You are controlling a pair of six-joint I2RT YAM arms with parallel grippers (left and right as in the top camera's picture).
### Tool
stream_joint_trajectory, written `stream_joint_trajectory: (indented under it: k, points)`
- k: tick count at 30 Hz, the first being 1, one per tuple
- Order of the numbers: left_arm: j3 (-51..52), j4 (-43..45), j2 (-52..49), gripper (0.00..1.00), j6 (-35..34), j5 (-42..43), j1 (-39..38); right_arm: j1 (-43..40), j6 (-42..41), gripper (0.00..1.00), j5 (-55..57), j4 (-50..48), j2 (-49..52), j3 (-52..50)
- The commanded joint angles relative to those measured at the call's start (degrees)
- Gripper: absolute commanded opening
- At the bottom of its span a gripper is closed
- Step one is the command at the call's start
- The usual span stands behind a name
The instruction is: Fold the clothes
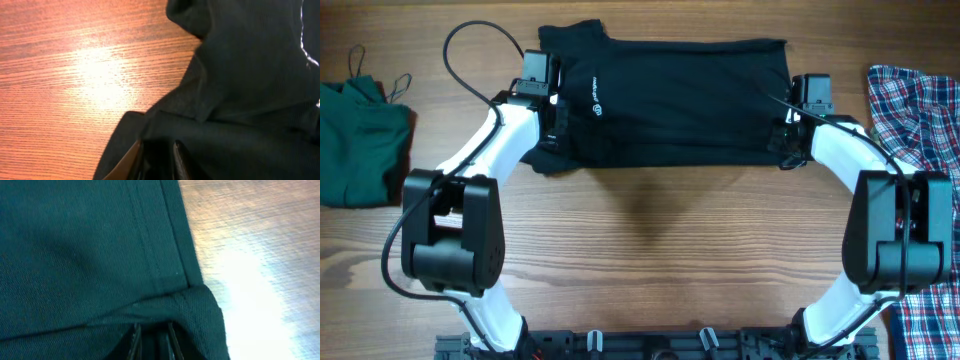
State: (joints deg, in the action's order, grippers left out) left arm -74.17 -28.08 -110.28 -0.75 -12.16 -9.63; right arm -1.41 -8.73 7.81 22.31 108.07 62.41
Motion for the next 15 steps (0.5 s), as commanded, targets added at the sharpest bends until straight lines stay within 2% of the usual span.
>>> stream_joint_trajectory:
  k: [1, 2, 7, 11, 15]
  points:
    - [-1.1, 1.1, 5.7, 0.24, -3.0, -0.8, 0.3, -0.7, 1.2, 0.30, 2.2, 3.7, -8.3, 4.9]
    - [-1.1, 1.2, 5.9, 0.24, -3.2, -0.7, 0.3, -0.7, 1.3, 0.36, 0.3, 3.7, -10.5, 4.9]
    - [0.1, 0.2, 2.4, 0.23, -4.7, -0.2, 0.3, -0.7, 7.4, 0.37, -11.5, 2.8, -7.1, 4.7]
    - [0.1, 0.2, -3.9, 0.22, -4.9, 2.1, 0.4, -0.7, 7.4, 0.36, -11.4, 2.8, 1.4, 4.7]
    - [0.1, -1.9, -5.8, 0.18, -4.9, 0.9, 1.0, -0.7, 6.9, 0.33, -3.7, 3.9, 7.8, 4.7]
